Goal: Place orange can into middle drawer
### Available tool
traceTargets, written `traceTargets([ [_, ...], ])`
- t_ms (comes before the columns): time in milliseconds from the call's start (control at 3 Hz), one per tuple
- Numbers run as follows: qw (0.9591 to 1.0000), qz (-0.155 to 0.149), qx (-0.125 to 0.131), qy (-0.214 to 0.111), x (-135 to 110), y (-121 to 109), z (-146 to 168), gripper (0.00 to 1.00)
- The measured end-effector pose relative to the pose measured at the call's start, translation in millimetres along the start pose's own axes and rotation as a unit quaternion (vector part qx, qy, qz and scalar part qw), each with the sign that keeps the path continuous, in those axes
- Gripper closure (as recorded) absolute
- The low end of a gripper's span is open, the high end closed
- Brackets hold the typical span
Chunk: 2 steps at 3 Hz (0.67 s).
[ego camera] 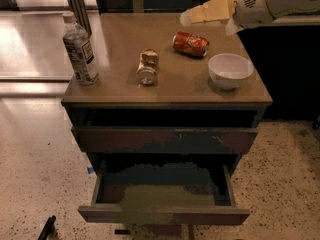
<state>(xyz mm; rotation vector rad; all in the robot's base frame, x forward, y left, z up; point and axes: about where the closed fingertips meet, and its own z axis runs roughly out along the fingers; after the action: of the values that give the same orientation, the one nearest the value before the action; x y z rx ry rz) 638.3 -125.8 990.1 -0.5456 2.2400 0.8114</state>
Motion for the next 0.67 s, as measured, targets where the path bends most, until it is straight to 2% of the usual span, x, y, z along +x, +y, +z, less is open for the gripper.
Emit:
traceTargets([
  [333, 0.997, -0.032, 0.027, 0.066, -3, 17, 26, 0.0],
  [667, 0.9852, -0.065, 0.074, 0.14, 4, 22, 50, 0.0],
])
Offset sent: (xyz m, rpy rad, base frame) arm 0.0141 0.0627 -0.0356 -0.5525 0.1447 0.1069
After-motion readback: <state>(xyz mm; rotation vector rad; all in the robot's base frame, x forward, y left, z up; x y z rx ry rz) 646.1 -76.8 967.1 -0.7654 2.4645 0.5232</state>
